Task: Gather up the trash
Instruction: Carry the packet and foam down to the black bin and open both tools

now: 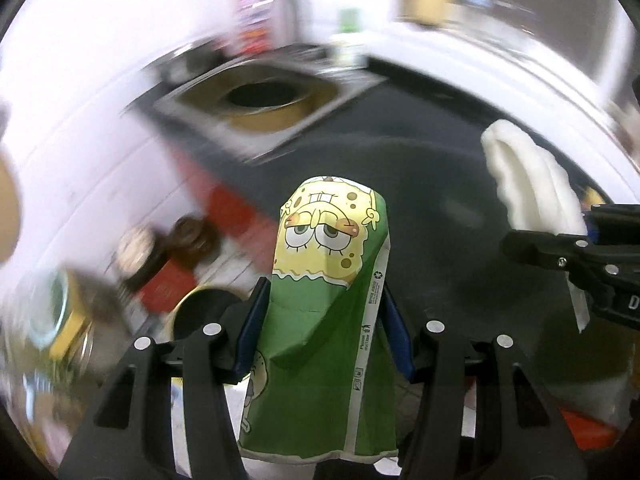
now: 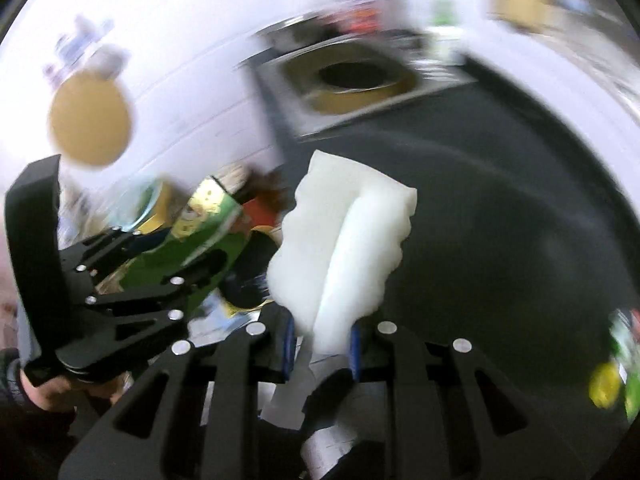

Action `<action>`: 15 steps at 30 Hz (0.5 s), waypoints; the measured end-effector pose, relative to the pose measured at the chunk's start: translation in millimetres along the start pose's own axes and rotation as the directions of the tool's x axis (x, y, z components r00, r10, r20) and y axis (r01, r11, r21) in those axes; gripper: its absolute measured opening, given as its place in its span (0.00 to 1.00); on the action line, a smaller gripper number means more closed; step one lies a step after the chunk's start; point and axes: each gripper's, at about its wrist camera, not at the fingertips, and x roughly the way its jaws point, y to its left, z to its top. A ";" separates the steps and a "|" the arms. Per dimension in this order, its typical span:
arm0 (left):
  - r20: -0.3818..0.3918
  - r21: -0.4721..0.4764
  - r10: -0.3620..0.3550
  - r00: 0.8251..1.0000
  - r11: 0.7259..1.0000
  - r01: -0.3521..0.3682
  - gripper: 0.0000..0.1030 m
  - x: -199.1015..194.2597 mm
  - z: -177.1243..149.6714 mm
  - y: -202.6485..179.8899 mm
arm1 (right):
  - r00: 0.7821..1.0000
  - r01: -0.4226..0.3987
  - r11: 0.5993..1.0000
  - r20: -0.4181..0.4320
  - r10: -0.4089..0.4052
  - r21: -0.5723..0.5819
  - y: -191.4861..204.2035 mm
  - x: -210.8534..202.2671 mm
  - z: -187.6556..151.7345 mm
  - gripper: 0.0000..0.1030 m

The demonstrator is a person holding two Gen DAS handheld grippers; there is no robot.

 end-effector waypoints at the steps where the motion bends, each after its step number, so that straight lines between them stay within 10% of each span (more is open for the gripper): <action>1: -0.011 -0.043 0.030 0.999 0.999 -0.030 0.51 3.4 -9.9 24.6 | 0.999 -0.026 0.999 -0.020 0.026 -0.026 13.7 13.4 5.6 0.20; 8: -0.083 -0.242 0.099 0.992 0.963 -0.116 0.51 35.5 -65.5 142.9 | 0.963 -0.197 0.973 -0.209 0.169 -0.124 113.2 139.5 44.5 0.20; 15: -0.134 -0.337 0.065 0.989 0.935 -0.107 0.52 92.8 -95.0 204.9 | 0.937 -0.204 0.968 -0.315 0.150 -0.145 148.5 232.0 62.6 0.22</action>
